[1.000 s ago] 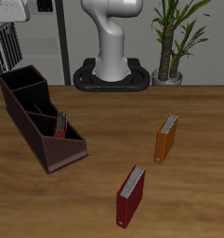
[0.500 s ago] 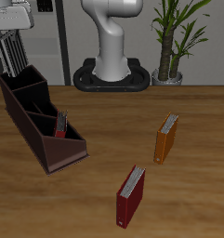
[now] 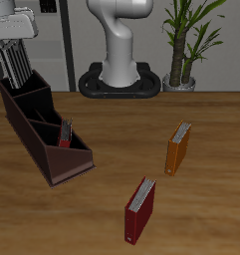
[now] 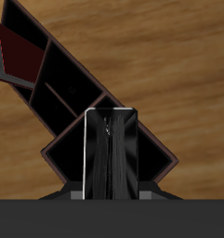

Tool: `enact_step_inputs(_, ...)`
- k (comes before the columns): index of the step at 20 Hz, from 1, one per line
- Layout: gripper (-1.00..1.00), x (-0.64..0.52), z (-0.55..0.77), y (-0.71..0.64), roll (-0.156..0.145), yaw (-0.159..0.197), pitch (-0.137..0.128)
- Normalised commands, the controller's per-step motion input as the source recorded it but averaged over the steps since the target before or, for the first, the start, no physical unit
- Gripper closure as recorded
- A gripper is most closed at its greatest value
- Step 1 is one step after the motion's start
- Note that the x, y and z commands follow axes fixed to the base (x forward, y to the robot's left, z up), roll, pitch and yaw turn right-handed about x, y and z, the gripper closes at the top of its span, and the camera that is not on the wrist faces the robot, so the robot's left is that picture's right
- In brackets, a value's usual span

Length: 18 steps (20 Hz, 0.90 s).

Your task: Place the left red book into the right desk caddy's left compartment and place the striped book into the right desk caddy's right compartment

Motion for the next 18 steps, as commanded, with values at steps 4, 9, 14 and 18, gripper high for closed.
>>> enact_step_inputs(4, 1.00, 0.05, -0.11, 0.02, 0.010, 0.004, 0.015)
enact_step_inputs(9, 1.00, 0.05, -0.15, 0.04, 0.009, 0.005, 0.016)
enact_step_inputs(14, 1.00, 0.04, -0.18, -0.04, -0.006, -0.011, 0.019)
enact_step_inputs(18, 1.00, -0.04, -0.15, 0.06, 0.027, -0.008, 0.001)
